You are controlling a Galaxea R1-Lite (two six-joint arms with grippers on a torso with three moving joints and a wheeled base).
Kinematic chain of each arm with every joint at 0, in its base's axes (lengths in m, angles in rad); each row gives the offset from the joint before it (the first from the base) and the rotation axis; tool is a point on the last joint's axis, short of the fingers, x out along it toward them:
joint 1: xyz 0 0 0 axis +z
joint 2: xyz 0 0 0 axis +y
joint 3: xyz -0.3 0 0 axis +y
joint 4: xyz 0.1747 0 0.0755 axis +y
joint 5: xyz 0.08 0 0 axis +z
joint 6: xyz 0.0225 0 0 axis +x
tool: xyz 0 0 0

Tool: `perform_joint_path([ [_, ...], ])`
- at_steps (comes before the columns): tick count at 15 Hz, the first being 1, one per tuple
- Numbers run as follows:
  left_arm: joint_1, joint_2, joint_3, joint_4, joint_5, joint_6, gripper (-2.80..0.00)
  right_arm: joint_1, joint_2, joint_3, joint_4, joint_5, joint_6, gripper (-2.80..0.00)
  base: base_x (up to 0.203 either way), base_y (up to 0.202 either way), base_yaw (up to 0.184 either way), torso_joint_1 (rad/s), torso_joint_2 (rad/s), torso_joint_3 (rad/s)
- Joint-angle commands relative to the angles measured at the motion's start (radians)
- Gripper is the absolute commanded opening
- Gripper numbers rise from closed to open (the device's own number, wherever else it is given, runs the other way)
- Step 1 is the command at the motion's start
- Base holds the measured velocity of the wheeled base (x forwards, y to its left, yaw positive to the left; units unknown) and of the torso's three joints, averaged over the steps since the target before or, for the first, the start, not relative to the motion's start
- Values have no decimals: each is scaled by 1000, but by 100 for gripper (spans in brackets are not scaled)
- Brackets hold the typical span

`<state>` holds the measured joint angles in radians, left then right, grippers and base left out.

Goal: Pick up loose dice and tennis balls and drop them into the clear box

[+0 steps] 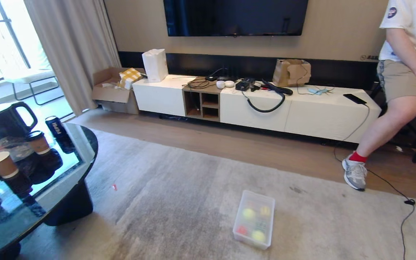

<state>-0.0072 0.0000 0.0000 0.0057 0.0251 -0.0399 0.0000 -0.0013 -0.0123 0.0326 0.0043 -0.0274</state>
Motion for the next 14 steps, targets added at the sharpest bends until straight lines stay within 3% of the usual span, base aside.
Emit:
perform_joint_path([
  [1, 0, 0, 0, 0, 1, -1, -280, 0, 0, 0, 0, 0, 0, -280, 0, -8, 167, 2, -2, 2],
  [14, 0, 0, 0, 0, 3, -3, -280, 0, 0, 2, 0, 0, 1, -280, 2, -8, 165, 2, 3, 3],
])
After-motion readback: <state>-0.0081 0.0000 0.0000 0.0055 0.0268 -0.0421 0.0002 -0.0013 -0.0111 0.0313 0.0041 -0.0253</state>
